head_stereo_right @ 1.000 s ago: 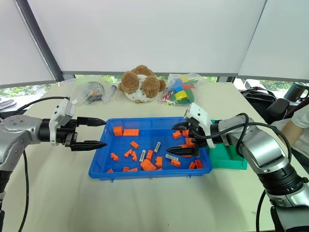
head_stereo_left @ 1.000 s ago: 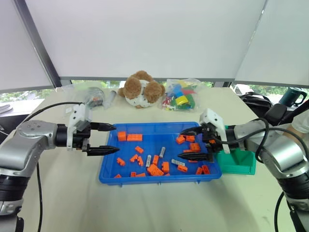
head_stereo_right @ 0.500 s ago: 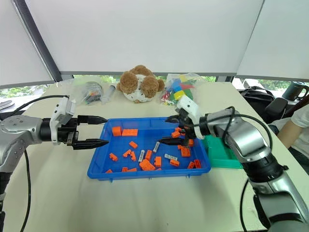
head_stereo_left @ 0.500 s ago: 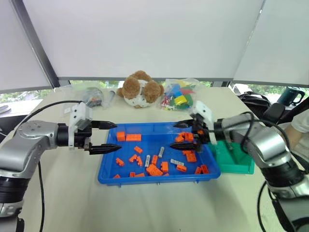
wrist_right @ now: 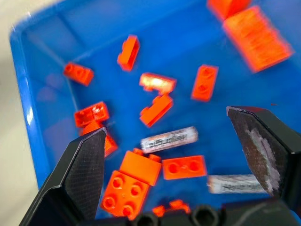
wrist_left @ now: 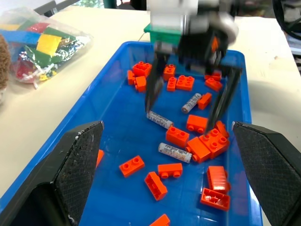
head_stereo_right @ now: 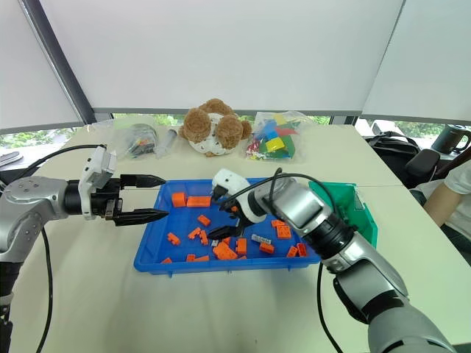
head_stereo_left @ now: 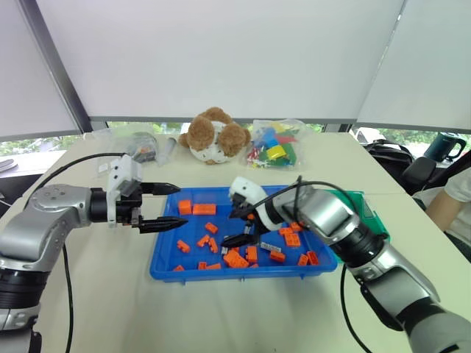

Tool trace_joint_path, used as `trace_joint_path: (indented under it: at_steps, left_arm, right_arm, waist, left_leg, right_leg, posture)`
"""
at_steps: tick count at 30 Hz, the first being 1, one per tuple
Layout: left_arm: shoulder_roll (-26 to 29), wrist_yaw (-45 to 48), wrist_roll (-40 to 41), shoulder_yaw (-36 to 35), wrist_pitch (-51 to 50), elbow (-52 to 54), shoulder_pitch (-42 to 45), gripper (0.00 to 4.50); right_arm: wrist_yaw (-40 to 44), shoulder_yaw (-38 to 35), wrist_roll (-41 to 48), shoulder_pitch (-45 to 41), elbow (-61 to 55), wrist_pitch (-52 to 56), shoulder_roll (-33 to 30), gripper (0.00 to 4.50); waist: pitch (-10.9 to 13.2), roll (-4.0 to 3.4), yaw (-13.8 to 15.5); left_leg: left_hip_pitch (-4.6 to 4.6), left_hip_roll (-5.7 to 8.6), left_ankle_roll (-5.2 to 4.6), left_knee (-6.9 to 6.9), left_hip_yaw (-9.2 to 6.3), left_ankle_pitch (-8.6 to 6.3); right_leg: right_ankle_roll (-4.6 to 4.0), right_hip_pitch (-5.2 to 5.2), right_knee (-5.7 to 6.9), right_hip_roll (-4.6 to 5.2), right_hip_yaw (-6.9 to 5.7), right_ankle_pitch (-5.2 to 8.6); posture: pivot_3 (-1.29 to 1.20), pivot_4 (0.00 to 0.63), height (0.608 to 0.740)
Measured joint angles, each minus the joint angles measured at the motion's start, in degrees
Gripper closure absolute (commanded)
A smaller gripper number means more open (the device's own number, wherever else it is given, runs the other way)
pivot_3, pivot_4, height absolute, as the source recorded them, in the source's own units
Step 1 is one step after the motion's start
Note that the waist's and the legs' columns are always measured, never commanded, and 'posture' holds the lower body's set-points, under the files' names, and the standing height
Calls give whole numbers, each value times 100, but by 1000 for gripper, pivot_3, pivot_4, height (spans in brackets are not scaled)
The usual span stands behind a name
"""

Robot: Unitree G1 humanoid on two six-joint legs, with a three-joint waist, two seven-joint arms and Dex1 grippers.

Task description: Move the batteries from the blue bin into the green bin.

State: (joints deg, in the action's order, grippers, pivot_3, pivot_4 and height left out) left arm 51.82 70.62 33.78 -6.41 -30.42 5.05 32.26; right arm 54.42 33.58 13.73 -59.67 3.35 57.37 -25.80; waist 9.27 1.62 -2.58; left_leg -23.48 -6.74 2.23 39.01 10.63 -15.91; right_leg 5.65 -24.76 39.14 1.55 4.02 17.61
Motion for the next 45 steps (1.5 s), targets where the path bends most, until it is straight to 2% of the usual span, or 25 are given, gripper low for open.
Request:
trace_joint_path:
  at_steps: [11, 21, 37, 41, 45]
  left_arm:
    - [1, -114, 0, -21, 0, 82, -100, 0]
    - [-5, -216, -66, -13, 67, 135, -100, 0]
    - [-49, -345, -84, -10, 102, 224, -106, 0]
    - [-52, -378, -90, -9, 108, 243, -110, 0]
    - [-53, -427, -99, -9, 110, 250, -114, 0]
  right_arm:
    - [-248, 420, -615, -2, 780, 64, 561, 42]
    - [-329, 561, -1284, -126, 1216, -405, 671, 42]
    - [-29, 533, -1544, -143, 1342, -558, 818, 42]
    - [4, 509, -1579, -168, 1454, -552, 924, 1834]
    - [8, 501, -1601, -171, 1500, -560, 946, 3899]
  waist:
    - [0, 0, -7]
    - [-1, 1, -6]
    - [-1, 1, -14]
    - [-1, 1, -15]
    - [-1, 1, -7]
  left_leg:
    - [0, 0, 0, -1, 0, 0]
    - [-1, 0, 1, -1, 0, 0]
    - [0, 0, 1, -1, 0, 0]
    - [0, 0, 1, -1, 0, 0]
    - [0, 0, 1, 0, 0, 0]
  right_leg:
    - [0, -1, 0, 0, -1, 0]
    - [0, 0, 0, 0, -3, 0]
    - [0, 0, 1, 0, -3, 0]
    - [0, 0, 1, 0, -3, 0]
    - [0, 1, 1, 0, -3, 0]
  posture:
    - [0, 150, 733]
    - [0, 150, 733]
    - [0, 150, 733]
    - [0, 150, 733]
    - [0, 150, 733]
